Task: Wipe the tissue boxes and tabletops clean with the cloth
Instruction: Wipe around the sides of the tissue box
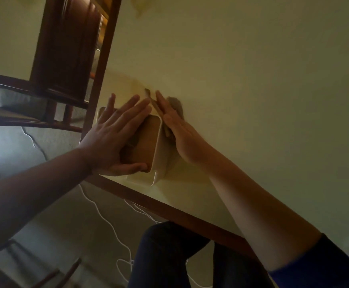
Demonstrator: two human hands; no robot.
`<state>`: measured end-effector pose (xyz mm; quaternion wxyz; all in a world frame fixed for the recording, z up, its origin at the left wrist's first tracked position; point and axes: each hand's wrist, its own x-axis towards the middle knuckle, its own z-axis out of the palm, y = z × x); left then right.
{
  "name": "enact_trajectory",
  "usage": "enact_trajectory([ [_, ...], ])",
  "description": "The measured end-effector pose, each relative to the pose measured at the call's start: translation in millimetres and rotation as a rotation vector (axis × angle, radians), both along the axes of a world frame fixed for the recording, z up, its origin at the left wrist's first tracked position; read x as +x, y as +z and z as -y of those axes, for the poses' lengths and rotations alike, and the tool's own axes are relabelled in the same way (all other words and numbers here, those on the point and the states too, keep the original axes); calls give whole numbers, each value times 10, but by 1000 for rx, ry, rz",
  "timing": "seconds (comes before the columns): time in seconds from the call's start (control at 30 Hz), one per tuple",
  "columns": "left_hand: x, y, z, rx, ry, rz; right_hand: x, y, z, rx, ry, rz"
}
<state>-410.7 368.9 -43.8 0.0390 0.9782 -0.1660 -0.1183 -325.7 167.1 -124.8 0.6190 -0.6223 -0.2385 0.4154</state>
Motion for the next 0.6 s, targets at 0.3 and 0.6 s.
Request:
enact_trajectory([
  [0.3, -137, -101, 802, -191, 1433, -35, -4, 18, 86, 18, 68, -17],
  [0.6, -143, -66, 501, -70, 660, 16, -460, 37, 361, 82, 94, -168],
])
